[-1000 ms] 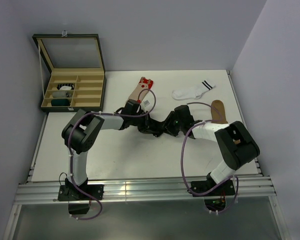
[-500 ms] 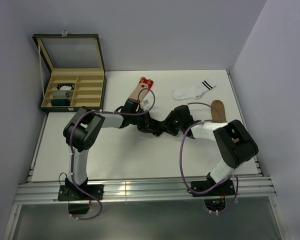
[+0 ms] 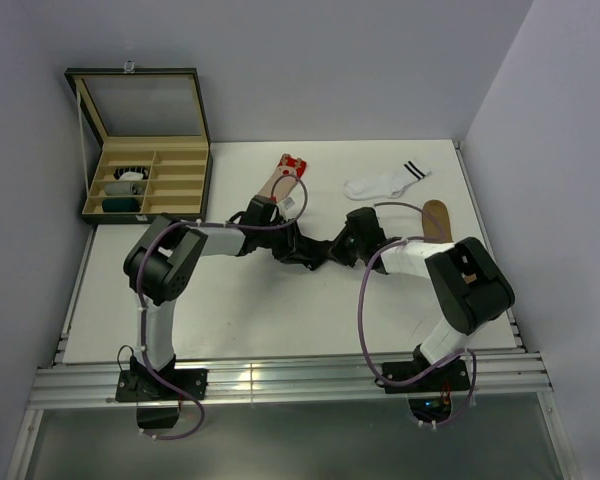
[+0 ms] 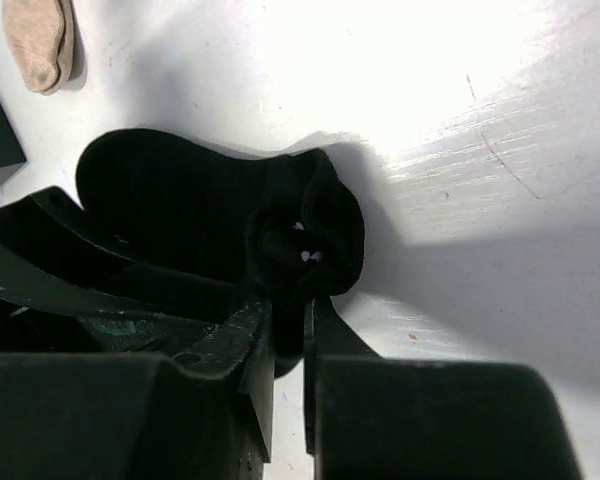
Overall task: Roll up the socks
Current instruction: Roll the sock at the center of the board.
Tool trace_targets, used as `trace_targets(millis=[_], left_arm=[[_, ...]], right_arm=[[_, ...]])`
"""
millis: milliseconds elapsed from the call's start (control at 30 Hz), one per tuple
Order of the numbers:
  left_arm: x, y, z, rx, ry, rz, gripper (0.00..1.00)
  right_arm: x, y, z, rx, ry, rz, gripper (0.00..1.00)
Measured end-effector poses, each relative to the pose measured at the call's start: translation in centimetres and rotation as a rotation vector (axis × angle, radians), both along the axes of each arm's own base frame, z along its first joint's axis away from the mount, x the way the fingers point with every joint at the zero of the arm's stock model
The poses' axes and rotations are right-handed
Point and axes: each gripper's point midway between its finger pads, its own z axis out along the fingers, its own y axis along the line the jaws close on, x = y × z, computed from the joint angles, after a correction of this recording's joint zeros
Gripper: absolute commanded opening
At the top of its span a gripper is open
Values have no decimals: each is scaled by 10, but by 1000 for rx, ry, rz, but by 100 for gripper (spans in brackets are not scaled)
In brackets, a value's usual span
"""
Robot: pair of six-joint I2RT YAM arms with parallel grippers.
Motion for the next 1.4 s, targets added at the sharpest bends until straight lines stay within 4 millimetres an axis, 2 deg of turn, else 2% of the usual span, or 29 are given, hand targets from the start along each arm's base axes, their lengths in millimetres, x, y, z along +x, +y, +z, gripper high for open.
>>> trace_targets(millis=[67, 167, 400, 533, 800, 1067, 1400], left_arm=[[2, 4, -1, 23, -23, 18, 42], [5, 7, 4, 73, -90, 43, 50], [14, 37, 13, 314, -361, 123, 56], [10, 48, 20, 429, -541, 106, 58], [-6, 22, 41, 452, -851, -22, 60], [-7, 0, 59, 417, -1011, -80, 66], [-8, -14, 35, 465, -1029, -169, 65]], right_arm=[[0, 0, 2, -11, 13, 0, 0], [1, -1, 3, -30, 35, -1, 0], [6, -4, 4, -86, 87, -10, 0], [8, -4, 4, -113, 122, -1, 0], [13, 0, 3, -137, 157, 28, 0], [14, 3, 3, -146, 175, 60, 0], [14, 6, 3, -147, 178, 84, 0]])
